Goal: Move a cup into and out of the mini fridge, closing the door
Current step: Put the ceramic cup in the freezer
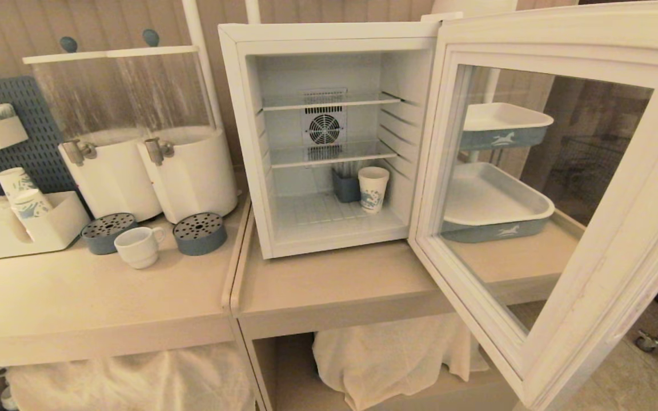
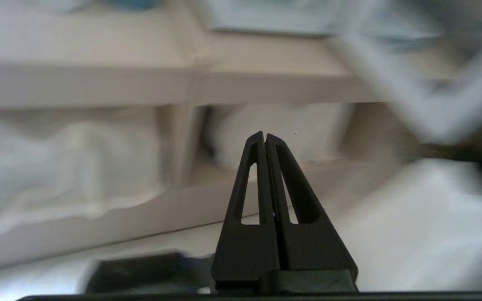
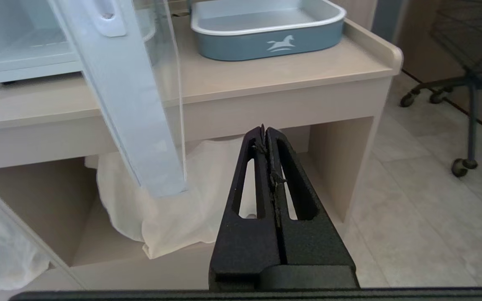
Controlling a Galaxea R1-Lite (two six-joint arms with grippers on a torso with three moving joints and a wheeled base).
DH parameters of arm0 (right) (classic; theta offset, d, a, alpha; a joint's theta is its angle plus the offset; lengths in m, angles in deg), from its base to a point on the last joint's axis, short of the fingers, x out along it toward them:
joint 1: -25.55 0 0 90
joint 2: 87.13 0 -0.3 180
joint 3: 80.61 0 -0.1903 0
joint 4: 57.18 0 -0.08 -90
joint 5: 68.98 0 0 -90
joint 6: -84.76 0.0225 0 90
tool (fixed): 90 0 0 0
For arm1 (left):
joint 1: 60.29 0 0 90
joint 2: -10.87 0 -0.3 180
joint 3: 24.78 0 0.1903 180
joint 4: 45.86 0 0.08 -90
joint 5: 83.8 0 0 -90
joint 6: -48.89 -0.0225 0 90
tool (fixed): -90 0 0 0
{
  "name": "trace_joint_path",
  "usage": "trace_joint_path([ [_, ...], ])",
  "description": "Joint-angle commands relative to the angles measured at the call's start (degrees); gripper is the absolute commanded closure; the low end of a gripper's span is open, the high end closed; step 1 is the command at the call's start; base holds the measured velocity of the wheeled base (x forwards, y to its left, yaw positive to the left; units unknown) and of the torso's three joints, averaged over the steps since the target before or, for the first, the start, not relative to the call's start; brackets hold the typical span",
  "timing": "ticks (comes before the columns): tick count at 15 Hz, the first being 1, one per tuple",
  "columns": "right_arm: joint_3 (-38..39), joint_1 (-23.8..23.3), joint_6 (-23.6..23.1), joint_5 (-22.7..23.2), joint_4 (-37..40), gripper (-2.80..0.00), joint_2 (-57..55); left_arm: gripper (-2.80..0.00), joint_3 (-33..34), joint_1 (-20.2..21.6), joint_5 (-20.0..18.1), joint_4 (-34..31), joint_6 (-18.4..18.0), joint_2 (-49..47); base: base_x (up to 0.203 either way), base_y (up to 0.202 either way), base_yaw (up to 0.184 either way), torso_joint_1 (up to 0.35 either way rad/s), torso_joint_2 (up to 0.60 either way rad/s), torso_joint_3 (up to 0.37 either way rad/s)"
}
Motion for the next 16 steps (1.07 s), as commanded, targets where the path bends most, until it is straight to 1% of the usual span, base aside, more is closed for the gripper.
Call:
trace_joint_path([
  [1,0.1,0.0,0.0,-0.1,-0.2,0.0,-0.1,0.0,15.4,-0.3,4.9,15.4,-1.1,3.8,0.0,0.0,0.0,0.0,0.0,0.0],
  [2,0.1,0.0,0.0,0.0,-0.2,0.0,-0.1,0.0,24.0,-0.4,7.8,26.8,-3.0,4.4,0.0,0.0,0.0,0.0,0.0,0.0],
  [3,0.1,0.0,0.0,0.0,-0.2,0.0,-0.1,0.0,31.1,-0.4,10.3,35.4,-5.5,5.0,0.0,0.0,0.0,0.0,0.0,0.0],
  [4,0.1,0.0,0.0,-0.1,-0.2,0.0,-0.1,0.0,36.8,-0.5,12.5,41.6,-8.3,5.5,0.0,0.0,0.0,0.0,0.0,0.0],
  [5,0.1,0.0,0.0,-0.1,-0.2,0.0,-0.1,0.0,41.2,-0.5,13.7,45.0,-10.6,5.8,0.0,0.0,0.0,0.0,0.0,0.0],
  [6,0.1,0.0,0.0,0.0,-0.2,0.0,-0.1,0.0,44.0,-0.6,14.4,46.3,-12.7,6.1,0.0,0.0,0.0,0.0,0.0,0.0],
  [8,0.1,0.0,0.0,0.0,-0.2,0.0,-0.1,0.0,43.9,-0.7,15.0,46.6,-14.2,6.3,0.0,0.0,0.0,0.0,0.0,0.0],
  [14,0.1,0.0,0.0,-0.1,-0.2,0.0,-0.1,0.0,44.0,-0.7,14.9,46.6,-14.5,6.4,0.0,0.0,0.0,0.0,0.0,0.0],
  [16,0.1,0.0,0.0,-0.1,-0.2,0.0,-0.1,0.0,44.0,-0.7,14.9,46.7,-14.2,6.3,-0.114,0.0,0.003,0.004,0.01,0.001],
])
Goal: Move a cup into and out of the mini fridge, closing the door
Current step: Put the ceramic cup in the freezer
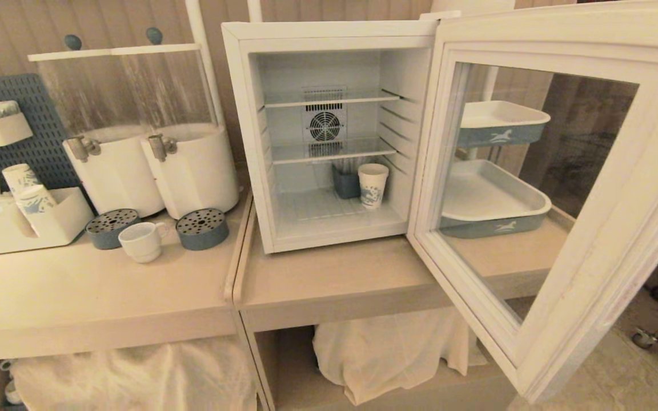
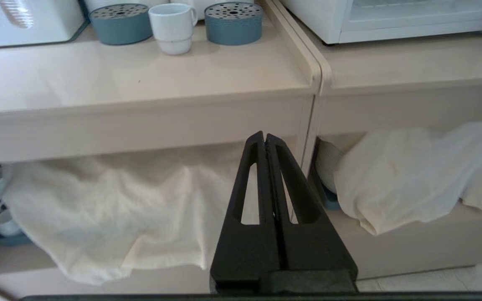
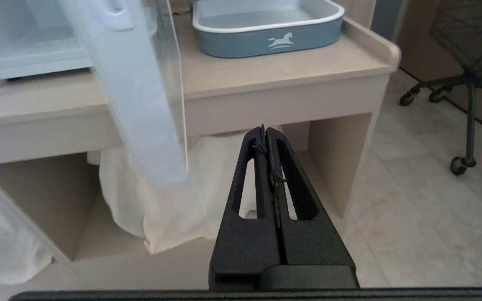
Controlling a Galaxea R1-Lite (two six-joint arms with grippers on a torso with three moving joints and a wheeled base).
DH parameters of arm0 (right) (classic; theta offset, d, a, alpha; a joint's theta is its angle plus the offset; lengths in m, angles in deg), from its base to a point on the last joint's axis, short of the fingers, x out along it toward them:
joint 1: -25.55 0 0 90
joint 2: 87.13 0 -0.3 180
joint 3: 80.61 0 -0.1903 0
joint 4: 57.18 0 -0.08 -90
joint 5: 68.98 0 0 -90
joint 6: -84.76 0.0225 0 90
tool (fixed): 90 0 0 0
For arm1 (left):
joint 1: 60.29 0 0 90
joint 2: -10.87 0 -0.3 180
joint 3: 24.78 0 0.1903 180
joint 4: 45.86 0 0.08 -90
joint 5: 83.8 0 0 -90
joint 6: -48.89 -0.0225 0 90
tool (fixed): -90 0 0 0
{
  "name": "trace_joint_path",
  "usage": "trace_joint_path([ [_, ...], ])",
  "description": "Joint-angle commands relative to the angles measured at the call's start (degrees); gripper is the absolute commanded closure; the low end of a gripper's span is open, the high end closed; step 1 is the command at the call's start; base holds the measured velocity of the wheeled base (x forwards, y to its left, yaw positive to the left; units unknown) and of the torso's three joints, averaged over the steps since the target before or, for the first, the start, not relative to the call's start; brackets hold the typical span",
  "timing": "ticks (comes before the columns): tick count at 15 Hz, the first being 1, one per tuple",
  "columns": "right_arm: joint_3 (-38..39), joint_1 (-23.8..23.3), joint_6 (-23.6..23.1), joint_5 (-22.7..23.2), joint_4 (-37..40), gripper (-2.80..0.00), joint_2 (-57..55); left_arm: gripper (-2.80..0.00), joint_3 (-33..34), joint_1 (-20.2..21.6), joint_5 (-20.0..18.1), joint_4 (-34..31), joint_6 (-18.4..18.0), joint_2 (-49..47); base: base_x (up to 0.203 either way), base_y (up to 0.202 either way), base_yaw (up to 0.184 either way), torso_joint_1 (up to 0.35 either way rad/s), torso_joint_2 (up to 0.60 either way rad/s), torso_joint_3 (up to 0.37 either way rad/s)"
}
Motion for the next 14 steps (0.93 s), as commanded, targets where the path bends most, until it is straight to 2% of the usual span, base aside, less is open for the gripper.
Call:
trace_joint_path([
  [1,0.0,0.0,0.0,0.0,0.0,0.0,-0.1,0.0,0.1,0.0,-0.1,0.3,0.1,0.0,-0.183,0.0,0.007,-0.001,0.0,0.002],
  [6,0.0,0.0,0.0,0.0,0.0,0.0,-0.1,0.0,0.2,0.0,-0.2,0.4,0.6,0.0,-0.175,0.0,0.001,0.002,0.0,0.003],
  [11,0.0,0.0,0.0,0.0,0.0,0.0,-0.1,0.0,0.1,0.0,-0.1,0.4,0.1,0.0,-0.013,0.0,0.0,0.0,0.0,0.001],
  [14,0.1,0.0,0.0,0.0,0.0,0.0,-0.1,0.0,0.1,0.0,-0.1,0.4,0.1,0.0,0.0,0.095,-0.011,0.003,0.01,0.002],
])
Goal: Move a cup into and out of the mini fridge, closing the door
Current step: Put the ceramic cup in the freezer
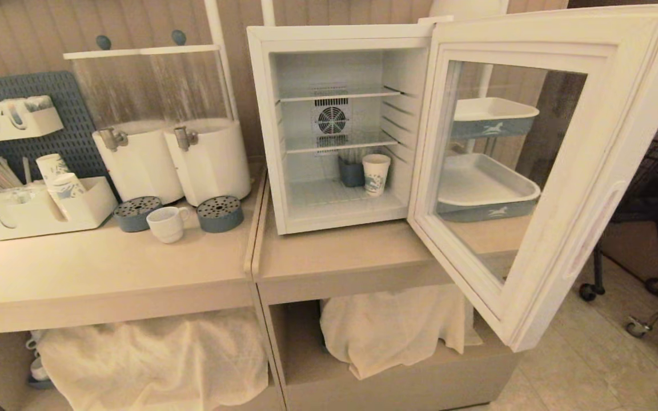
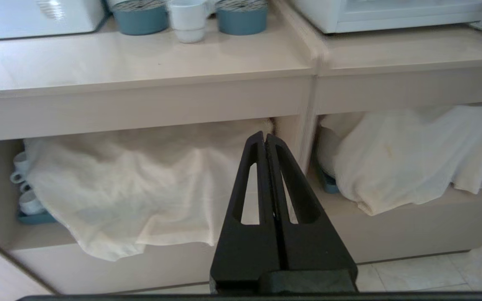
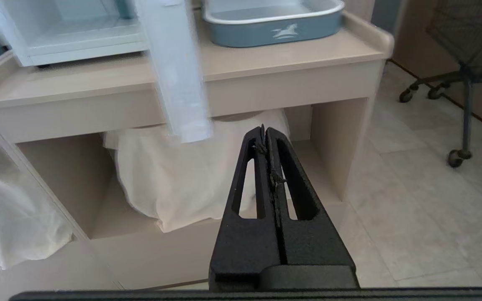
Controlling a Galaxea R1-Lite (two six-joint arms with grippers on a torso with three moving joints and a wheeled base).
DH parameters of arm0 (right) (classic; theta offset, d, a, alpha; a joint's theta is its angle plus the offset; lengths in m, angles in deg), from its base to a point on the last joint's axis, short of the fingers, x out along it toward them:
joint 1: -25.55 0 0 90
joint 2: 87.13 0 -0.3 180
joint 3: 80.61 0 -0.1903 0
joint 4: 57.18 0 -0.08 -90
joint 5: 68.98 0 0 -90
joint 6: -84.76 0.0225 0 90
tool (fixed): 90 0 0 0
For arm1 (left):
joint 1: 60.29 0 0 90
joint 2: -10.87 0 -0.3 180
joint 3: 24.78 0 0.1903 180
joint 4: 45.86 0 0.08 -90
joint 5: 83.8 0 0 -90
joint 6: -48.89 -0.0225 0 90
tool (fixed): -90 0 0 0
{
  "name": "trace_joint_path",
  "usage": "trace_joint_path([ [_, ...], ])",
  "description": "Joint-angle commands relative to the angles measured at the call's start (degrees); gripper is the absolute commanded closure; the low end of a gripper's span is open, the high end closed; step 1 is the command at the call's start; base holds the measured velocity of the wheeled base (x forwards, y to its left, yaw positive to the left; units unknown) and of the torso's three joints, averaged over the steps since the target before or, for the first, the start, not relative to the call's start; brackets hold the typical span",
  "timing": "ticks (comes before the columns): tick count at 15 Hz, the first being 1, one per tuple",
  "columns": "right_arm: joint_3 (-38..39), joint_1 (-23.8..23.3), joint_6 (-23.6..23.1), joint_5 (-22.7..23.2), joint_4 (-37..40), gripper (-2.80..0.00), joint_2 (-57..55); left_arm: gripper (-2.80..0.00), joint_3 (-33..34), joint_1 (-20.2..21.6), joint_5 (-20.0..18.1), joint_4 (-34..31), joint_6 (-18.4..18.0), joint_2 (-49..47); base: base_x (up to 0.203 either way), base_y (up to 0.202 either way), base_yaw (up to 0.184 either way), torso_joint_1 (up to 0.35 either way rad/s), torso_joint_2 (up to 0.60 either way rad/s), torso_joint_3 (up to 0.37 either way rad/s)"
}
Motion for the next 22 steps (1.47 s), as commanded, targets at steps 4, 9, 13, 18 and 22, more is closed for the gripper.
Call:
trace_joint_path([
  [4,0.0,0.1,0.0,0.0,0.0,0.0,-0.1,0.0,0.0,0.0,0.0,0.0,-0.2,0.0,0.0,0.195,0.012,0.004,0.0,0.002],
  [9,0.0,0.1,0.0,-0.1,0.0,0.0,-0.1,0.0,0.0,0.0,-0.1,0.0,-0.1,0.0,0.0,0.195,0.008,0.002,0.0,0.002],
  [13,0.0,0.1,0.0,0.0,0.0,0.0,-0.1,0.0,0.0,0.0,-0.1,0.0,0.2,0.0,0.0,0.194,0.008,0.001,0.0,0.001],
  [18,0.0,0.1,0.0,0.0,0.0,0.0,-0.1,0.0,0.0,0.0,-0.1,0.0,0.5,0.1,0.0,0.197,0.01,0.002,0.0,0.001],
  [22,0.0,0.1,0.0,0.0,0.0,0.0,-0.1,0.0,0.0,0.0,-0.1,0.0,0.5,0.1,0.0,0.191,0.01,0.005,0.0,0.002],
])
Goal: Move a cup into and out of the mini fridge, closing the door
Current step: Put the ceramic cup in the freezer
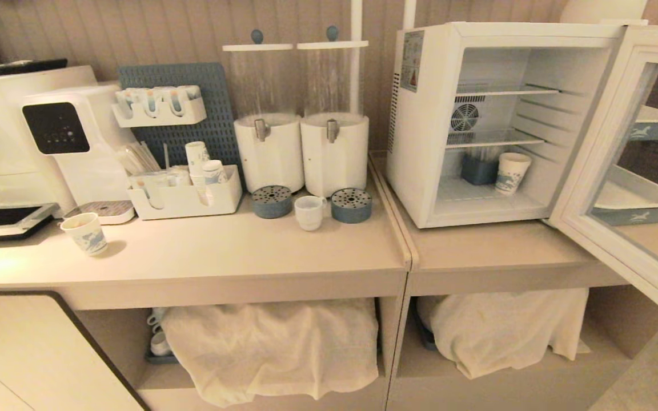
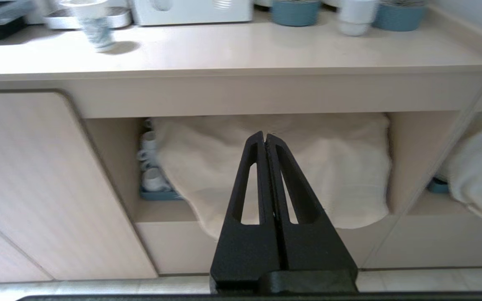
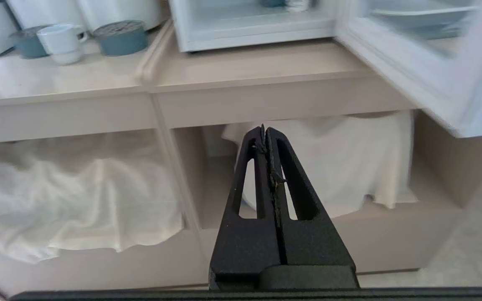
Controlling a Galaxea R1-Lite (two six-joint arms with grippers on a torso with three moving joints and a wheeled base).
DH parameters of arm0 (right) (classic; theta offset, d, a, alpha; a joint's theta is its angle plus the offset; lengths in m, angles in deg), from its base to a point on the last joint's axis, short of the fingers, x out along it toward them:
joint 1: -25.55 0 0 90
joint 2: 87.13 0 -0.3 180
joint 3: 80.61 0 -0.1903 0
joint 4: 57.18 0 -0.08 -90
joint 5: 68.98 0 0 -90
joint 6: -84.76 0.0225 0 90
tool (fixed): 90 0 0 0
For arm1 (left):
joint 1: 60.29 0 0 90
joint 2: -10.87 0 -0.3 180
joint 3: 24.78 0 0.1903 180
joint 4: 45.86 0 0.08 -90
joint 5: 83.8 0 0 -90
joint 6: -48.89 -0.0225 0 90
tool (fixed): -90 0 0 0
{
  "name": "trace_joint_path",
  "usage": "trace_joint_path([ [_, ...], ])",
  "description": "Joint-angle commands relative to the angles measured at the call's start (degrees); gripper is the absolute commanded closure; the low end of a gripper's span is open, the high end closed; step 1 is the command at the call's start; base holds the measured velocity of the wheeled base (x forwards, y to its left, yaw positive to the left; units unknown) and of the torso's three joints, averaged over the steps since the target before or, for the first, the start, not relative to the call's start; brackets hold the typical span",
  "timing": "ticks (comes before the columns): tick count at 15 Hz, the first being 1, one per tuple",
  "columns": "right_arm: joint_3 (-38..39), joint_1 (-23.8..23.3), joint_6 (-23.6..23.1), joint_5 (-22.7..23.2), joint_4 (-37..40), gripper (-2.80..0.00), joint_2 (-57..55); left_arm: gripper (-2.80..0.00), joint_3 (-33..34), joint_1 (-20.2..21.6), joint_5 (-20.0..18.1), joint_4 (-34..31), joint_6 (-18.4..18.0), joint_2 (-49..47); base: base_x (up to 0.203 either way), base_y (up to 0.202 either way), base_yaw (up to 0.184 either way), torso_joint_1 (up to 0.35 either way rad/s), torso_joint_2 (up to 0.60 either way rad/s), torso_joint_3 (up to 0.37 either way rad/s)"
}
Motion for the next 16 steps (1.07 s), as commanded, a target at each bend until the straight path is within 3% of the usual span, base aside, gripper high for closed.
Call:
trace_joint_path([
  [1,0.0,0.0,0.0,0.0,-0.1,0.0,-0.1,0.0,0.0,0.0,0.0,0.0,0.0,0.0,0.0,0.193,0.01,0.003,0.0,0.002],
  [13,0.0,0.0,0.0,-0.1,-0.1,0.0,-0.1,0.0,0.1,0.0,-0.1,0.2,0.1,0.0,0.0,0.192,0.011,0.002,0.0,0.003],
  [16,0.0,0.0,0.0,0.0,-0.1,0.0,-0.1,0.0,0.1,0.0,0.0,0.2,0.1,0.0,0.0,0.067,0.008,0.003,0.0,0.003],
])
